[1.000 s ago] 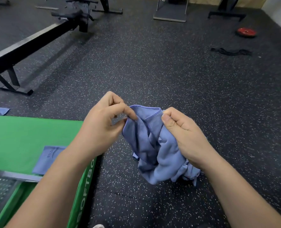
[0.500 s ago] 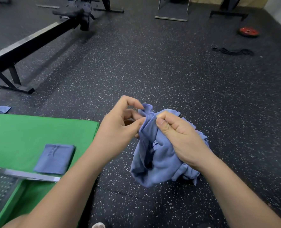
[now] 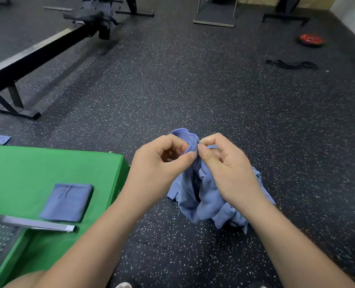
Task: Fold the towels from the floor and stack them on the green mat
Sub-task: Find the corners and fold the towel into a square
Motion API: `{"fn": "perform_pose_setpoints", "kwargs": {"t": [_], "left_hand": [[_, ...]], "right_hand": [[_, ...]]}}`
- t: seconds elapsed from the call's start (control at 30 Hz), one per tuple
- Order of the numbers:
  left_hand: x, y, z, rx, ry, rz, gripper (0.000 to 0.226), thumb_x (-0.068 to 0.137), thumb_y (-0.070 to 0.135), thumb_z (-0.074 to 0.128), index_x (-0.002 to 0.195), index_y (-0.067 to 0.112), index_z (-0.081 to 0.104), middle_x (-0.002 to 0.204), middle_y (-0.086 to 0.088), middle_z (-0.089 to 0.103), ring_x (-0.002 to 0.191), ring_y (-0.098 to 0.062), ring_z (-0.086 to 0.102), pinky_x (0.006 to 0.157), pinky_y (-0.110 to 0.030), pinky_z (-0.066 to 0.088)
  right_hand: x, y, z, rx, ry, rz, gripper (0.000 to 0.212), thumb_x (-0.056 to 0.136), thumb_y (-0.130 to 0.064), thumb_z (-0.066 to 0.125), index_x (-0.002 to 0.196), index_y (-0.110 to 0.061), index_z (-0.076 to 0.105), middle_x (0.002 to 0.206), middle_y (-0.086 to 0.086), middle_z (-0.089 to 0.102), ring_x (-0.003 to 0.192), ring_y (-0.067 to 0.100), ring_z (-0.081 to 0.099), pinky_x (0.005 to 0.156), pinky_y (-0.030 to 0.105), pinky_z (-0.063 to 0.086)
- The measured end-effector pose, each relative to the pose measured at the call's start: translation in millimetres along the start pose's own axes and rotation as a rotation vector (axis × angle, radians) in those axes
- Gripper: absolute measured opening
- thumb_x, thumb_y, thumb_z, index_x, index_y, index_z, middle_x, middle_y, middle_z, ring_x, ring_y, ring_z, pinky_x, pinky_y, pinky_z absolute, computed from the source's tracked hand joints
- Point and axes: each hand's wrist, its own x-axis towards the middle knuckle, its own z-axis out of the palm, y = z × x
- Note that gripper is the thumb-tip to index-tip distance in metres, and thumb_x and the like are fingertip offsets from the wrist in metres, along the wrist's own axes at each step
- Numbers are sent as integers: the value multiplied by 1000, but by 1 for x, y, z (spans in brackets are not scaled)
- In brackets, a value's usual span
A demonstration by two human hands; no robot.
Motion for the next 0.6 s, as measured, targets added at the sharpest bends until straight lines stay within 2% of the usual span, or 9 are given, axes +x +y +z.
{"fn": "perform_pose_setpoints", "kwargs": {"t": [0.03, 0.1, 0.2, 0.3, 0.4, 0.47, 0.53, 0.6], "left_hand": [[0, 0, 0, -45, 0, -15, 12, 92, 20, 85, 86, 19, 74, 77, 3, 69, 71, -14, 61, 72, -45, 56], [1, 2, 1, -115, 19, -59, 10, 92, 18, 84, 87, 15, 75, 76, -3, 71, 70, -15, 64, 70, -39, 57], [3, 3, 0, -144, 51, -96, 7, 95, 13, 81, 90, 9, 77, 79, -10, 75, 73, -16, 68, 69, -32, 56], [5, 2, -3, -147, 47, -107, 7, 95, 12, 82, 88, 15, 80, 77, -6, 76, 72, -13, 67, 68, -28, 54], [4, 3, -4, -117, 16, -90, 12, 95, 12, 81, 88, 22, 83, 79, -1, 79, 72, -9, 68, 70, -23, 53], [3, 3, -4, -86, 22, -87, 15, 96, 10, 80, 91, 23, 84, 85, 0, 82, 80, -12, 75, 80, -26, 58], [4, 1, -5, -65, 23, -95, 13, 95, 9, 80, 96, 21, 84, 89, -1, 83, 89, -19, 80, 92, -38, 62], [4, -1, -5, -43, 8, -98, 12, 95, 9, 81, 101, 18, 83, 91, -2, 84, 95, -27, 81, 97, -47, 63]], "right_hand": [[-1, 0, 0, -47, 27, -14, 11, 107, -31, 65, 99, -25, 62, 52, -7, 46, 51, 5, 36, 55, 27, 33], [-4, -2, 0, -130, 72, -60, 12, 105, -32, 68, 102, -25, 59, 50, -7, 44, 49, 9, 38, 54, 25, 33], [-6, -2, 0, -215, 76, -139, 16, 103, -39, 69, 102, -26, 58, 56, -2, 49, 52, 14, 45, 57, 33, 43], [-7, 1, 1, -321, 46, -189, 22, 100, -49, 66, 107, -29, 62, 61, 0, 48, 55, 18, 48, 59, 44, 48], [-7, 4, 3, -381, 55, -209, 27, 97, -53, 60, 107, -29, 65, 64, -4, 49, 57, 15, 49, 59, 44, 49], [-6, 5, 3, -404, 63, -229, 22, 100, -48, 59, 104, -27, 65, 63, -5, 49, 58, 15, 49, 58, 44, 49], [-6, 6, 2, -439, 68, -240, 19, 103, -44, 58, 103, -26, 64, 60, -8, 46, 57, 15, 48, 58, 44, 49], [-7, 5, 2, -476, 64, -251, 17, 103, -41, 58, 101, -26, 65, 57, -12, 43, 56, 14, 47, 57, 44, 49]]}}
